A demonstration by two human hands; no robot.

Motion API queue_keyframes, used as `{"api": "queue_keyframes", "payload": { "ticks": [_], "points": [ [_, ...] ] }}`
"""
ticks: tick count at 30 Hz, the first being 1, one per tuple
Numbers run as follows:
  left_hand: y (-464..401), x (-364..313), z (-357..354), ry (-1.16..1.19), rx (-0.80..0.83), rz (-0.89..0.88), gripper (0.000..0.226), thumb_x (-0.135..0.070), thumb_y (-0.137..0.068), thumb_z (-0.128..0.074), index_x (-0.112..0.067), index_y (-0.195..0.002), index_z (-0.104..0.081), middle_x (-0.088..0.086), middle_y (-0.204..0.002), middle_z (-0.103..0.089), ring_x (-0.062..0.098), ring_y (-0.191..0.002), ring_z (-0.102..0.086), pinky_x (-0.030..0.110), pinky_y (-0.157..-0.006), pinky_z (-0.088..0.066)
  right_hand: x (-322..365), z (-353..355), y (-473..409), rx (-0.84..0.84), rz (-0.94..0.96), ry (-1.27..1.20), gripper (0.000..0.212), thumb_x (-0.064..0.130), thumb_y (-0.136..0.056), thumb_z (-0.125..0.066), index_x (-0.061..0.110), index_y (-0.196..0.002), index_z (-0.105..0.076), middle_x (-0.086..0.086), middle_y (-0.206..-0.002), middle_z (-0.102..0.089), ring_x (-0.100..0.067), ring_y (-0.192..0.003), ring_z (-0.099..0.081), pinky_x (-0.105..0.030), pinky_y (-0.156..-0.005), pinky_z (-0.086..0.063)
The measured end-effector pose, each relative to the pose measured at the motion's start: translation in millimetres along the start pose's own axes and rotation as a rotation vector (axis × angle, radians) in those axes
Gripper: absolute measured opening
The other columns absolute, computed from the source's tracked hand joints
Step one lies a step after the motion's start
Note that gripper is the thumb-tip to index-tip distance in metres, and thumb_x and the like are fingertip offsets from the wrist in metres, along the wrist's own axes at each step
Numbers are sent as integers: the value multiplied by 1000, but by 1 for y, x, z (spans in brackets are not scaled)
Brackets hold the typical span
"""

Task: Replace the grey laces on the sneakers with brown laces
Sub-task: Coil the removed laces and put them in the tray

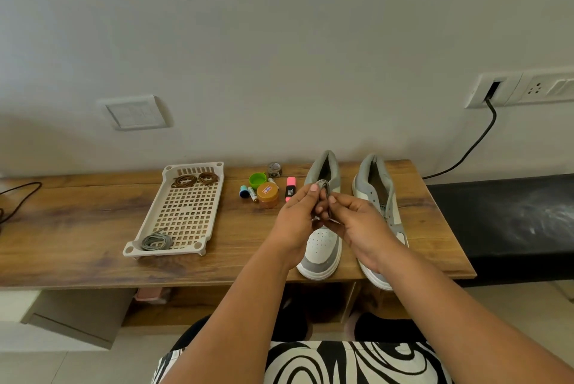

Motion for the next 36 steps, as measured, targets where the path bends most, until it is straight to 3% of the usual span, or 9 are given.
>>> {"api": "queue_keyframes", "payload": {
  "ticks": [5, 13, 19, 21, 24, 28, 30, 33, 36],
  "points": [
    [0, 0, 3, 8, 18, -5, 30, -27, -106, -40, -16, -83, -56, -4, -61, -43, 10, -61, -45, 27, -70, -39, -2, -4, 2, 15, -74, -55, 36, 27, -103, -46, 6, -87, -71, -1, -71, -65, -14, -81, -63, -30, -93, -55],
    [-1, 0, 4, 98, 20, 9, 28, -28, -104, -43, -17, -81, -55, -3, -63, -41, 10, -63, -44, 27, -73, -39, 2, -2, 1, 47, -50, -29, 33, 30, -98, -52, 8, -86, -74, -1, -75, -66, -12, -84, -64, -29, -93, -54],
    [3, -2, 0, 95, 41, 22, 29, -28, -105, -40, -17, -83, -55, -4, -64, -44, 10, -65, -45, 27, -75, -41, 1, -1, 1, -43, 6, -1, 31, 27, -96, -56, 7, -80, -74, -4, -72, -66, -10, -75, -62, -25, -81, -54],
    [6, -3, -5, 62, 31, 8, 30, -28, -106, -39, -18, -83, -56, -4, -66, -48, 9, -68, -49, 27, -76, -44, -1, -2, -1, -125, 46, 56, 31, 28, -95, -58, 10, -76, -74, -3, -72, -69, -11, -75, -65, -29, -84, -55],
    [7, -2, -10, 12, 29, -16, 32, -29, -106, -40, -20, -84, -60, -6, -81, -62, 11, -89, -57, 37, -97, -42, -7, 2, -6, -304, 120, 276, 28, 38, -93, -62, 16, -81, -76, -9, -86, -74, -23, -90, -70, -42, -88, -54],
    [4, -4, -8, -6, 11, -29, 39, -31, -105, -41, -25, -75, -64, -6, -87, -64, 12, -97, -57, 39, -98, -40, -5, 2, -5, -408, 298, 662, 28, 38, -96, -56, 16, -91, -74, -5, -91, -68, -19, -87, -63, -24, -69, -47],
    [5, -7, -5, -23, -25, -28, 35, -29, -105, -42, -22, -81, -65, -4, -90, -66, 13, -96, -59, 37, -93, -42, -4, 2, -8, -379, 294, 732, 31, 38, -98, -53, 14, -96, -73, -5, -93, -66, -19, -87, -61, -22, -68, -44],
    [4, -10, 1, -208, -74, -50, 31, -30, -106, -40, -20, -104, -69, -3, -103, -70, 9, -97, -62, 25, -83, -46, -1, 2, -14, -304, 202, 716, 34, 42, -98, -51, 16, -99, -73, -6, -95, -68, -20, -89, -63, -32, -75, -49],
    [2, -22, 16, -319, -113, -96, 32, -30, -107, -39, -14, -116, -65, 3, -108, -71, 12, -98, -64, 24, -80, -50, 9, -11, -23, -214, 168, 668, 31, 40, -100, -50, 21, -85, -70, -13, -89, -69, -20, -78, -61, -34, -71, -48]
  ]
}}
Point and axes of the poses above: each hand's wrist, its own y-axis away from the middle knuckle, its own z-axis out of the back of the hand, x = y × z, the point moved 1 cm from there along -y, towards the middle knuckle
